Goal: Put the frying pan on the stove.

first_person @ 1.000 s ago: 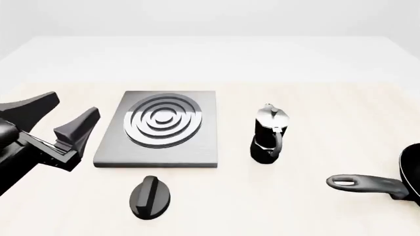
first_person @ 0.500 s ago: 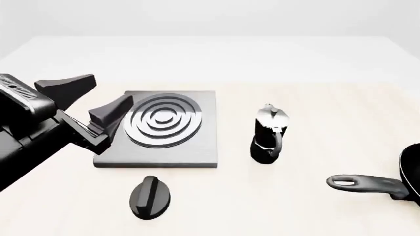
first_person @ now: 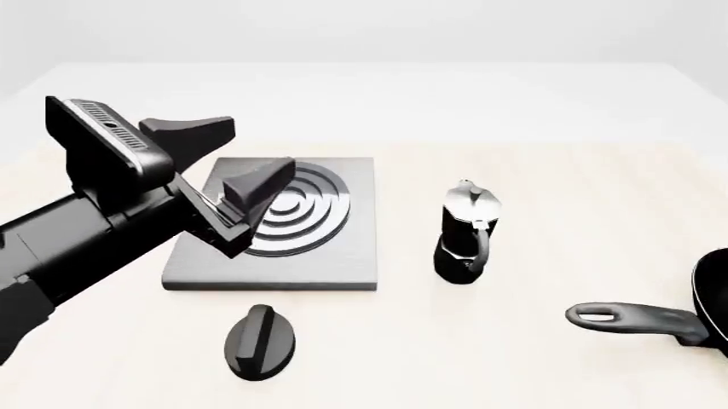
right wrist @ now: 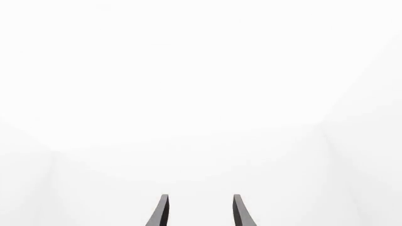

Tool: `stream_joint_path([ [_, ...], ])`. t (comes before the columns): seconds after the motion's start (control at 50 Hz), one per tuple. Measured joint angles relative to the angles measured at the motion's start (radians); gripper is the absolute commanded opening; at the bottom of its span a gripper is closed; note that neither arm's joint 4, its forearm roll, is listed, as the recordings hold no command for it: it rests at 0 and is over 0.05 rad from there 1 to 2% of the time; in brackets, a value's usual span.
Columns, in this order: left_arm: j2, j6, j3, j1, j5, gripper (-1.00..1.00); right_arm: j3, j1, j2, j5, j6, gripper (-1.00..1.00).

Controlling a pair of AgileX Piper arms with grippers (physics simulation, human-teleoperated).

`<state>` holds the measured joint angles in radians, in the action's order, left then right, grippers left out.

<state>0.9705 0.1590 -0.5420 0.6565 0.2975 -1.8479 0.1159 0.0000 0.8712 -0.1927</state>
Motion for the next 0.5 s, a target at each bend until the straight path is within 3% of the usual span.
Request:
stream_joint_path([
  [0.5,0.146,0.013,-0.117,0.138,0.003,1.00,-0.019,-0.003,0.000,0.012,0.001,1.00],
])
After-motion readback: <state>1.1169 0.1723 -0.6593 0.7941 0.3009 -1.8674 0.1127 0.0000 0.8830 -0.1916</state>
